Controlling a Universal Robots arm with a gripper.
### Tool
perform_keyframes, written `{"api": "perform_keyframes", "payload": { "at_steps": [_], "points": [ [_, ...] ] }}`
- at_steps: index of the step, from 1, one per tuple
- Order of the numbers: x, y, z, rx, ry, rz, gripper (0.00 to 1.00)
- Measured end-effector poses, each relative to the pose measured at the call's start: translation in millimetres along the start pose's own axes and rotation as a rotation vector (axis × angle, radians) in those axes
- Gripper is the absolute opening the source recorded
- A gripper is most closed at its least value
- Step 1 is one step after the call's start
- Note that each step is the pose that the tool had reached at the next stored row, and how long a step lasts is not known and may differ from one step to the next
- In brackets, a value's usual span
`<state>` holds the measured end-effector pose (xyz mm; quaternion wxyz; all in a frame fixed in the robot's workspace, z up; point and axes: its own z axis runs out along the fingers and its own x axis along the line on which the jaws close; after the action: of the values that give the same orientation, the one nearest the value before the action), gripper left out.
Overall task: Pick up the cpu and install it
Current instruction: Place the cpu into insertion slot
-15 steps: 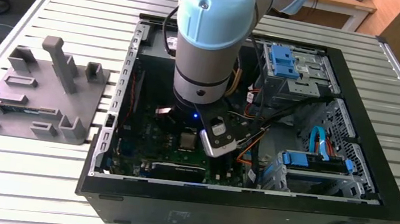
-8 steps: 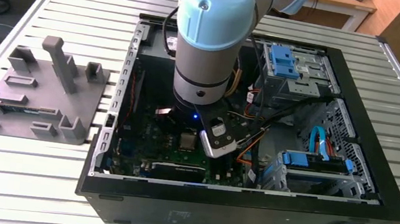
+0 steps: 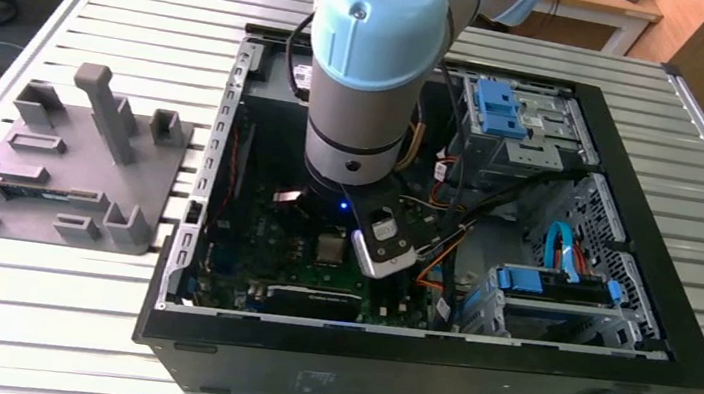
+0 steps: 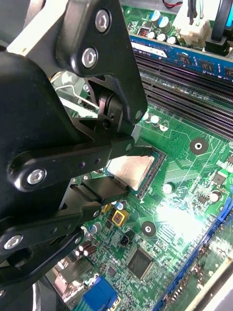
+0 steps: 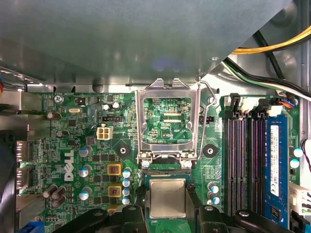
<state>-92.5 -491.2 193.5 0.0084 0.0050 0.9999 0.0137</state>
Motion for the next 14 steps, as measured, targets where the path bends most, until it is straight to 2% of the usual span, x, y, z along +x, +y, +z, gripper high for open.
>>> {"api": "perform_keyframes", "payload": {
  "at_steps": [14],
  "points": [
    [0.3, -0.3, 2.3, 0.0000, 0.0000, 0.000, 0.42]
  ]
}}
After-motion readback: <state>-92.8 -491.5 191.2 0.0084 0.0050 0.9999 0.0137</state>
